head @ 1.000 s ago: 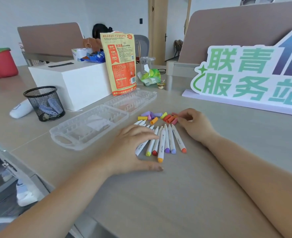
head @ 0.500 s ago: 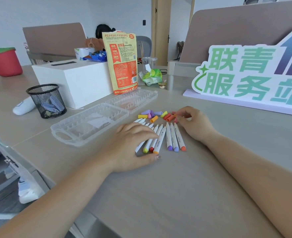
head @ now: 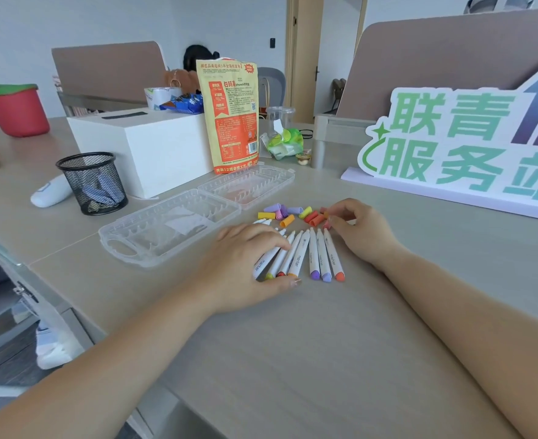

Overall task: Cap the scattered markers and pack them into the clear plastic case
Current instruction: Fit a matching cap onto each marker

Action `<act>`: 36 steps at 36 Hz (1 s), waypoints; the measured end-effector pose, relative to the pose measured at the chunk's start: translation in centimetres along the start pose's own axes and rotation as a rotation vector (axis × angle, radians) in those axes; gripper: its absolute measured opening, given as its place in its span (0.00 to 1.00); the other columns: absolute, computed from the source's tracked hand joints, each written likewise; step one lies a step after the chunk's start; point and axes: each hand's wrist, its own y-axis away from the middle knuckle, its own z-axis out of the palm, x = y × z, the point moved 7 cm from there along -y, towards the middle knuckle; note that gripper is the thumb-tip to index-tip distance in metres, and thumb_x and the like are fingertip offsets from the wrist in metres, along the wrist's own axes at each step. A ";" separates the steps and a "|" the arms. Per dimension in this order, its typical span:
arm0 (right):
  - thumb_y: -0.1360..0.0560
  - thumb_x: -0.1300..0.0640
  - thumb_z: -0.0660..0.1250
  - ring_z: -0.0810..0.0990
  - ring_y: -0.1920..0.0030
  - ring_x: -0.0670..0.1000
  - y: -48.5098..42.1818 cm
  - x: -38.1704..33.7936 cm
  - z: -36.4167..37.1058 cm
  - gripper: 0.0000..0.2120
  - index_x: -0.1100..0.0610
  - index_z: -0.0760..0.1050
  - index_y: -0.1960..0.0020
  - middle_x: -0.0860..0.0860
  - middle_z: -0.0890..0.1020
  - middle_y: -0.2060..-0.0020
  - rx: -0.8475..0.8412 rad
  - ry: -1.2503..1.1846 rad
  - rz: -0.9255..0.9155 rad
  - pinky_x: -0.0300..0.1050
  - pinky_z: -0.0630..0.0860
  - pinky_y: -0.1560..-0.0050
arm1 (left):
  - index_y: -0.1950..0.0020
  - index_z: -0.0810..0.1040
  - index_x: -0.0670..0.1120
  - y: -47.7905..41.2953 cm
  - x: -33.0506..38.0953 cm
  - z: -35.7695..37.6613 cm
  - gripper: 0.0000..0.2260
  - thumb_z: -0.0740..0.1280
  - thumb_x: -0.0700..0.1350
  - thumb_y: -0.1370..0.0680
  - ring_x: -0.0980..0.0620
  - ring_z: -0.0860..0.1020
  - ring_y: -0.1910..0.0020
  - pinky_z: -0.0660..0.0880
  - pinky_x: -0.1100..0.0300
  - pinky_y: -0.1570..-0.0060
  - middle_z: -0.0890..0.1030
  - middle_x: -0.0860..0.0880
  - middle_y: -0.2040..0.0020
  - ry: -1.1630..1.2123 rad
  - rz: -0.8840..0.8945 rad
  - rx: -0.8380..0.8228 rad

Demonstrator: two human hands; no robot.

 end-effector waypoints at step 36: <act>0.23 0.58 0.62 0.77 0.50 0.46 0.3 -1.2 -1.0 0.05 0.50 0.75 0.51 0.46 0.81 0.52 0.014 -0.021 -0.020 0.36 0.69 0.54 | 0.49 0.82 0.54 0.6 -1.1 -3.4 0.08 0.63 0.51 0.22 0.52 0.80 0.61 0.75 0.59 0.65 0.83 0.55 0.58 -0.150 -0.231 0.358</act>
